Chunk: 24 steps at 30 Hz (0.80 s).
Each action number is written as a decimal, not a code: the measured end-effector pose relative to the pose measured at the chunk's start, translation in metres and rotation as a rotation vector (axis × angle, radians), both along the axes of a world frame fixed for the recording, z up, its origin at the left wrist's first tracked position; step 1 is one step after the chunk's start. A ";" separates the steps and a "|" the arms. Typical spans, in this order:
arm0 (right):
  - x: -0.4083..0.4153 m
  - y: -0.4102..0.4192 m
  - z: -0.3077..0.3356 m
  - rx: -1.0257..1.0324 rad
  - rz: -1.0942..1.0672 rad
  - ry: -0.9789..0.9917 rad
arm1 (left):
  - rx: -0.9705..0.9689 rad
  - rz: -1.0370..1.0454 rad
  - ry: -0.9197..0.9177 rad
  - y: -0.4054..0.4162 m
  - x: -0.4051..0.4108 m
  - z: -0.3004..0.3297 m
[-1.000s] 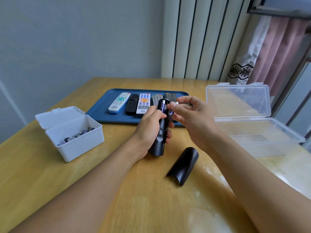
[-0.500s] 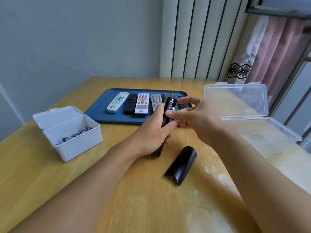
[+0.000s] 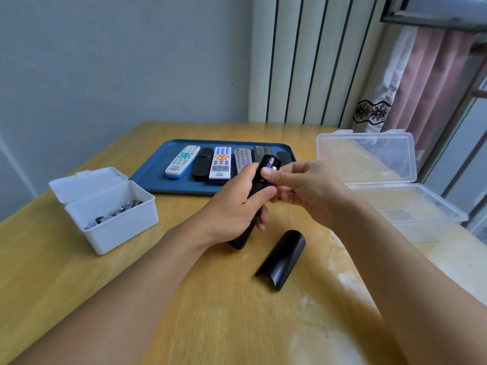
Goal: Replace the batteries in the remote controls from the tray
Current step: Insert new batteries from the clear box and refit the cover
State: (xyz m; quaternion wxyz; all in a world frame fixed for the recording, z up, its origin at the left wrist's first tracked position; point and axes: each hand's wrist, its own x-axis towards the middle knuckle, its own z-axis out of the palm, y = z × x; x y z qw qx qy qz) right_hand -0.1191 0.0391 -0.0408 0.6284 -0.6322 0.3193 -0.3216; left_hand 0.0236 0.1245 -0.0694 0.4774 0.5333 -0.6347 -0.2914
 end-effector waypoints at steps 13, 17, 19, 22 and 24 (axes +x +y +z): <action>0.008 0.007 -0.002 -0.120 -0.129 -0.003 | 0.017 0.005 0.243 0.001 -0.006 0.003; 0.010 0.006 -0.004 -0.092 -0.102 -0.052 | 0.037 0.050 0.312 0.000 -0.007 0.004; 0.011 0.004 -0.004 -0.064 -0.102 -0.089 | 0.056 0.051 0.364 0.000 -0.008 0.005; 0.012 0.003 -0.006 -0.069 -0.076 -0.071 | 0.079 0.058 0.371 0.001 -0.008 0.006; 0.013 0.003 -0.009 -0.087 -0.089 -0.044 | 0.092 0.078 0.376 0.000 -0.009 0.006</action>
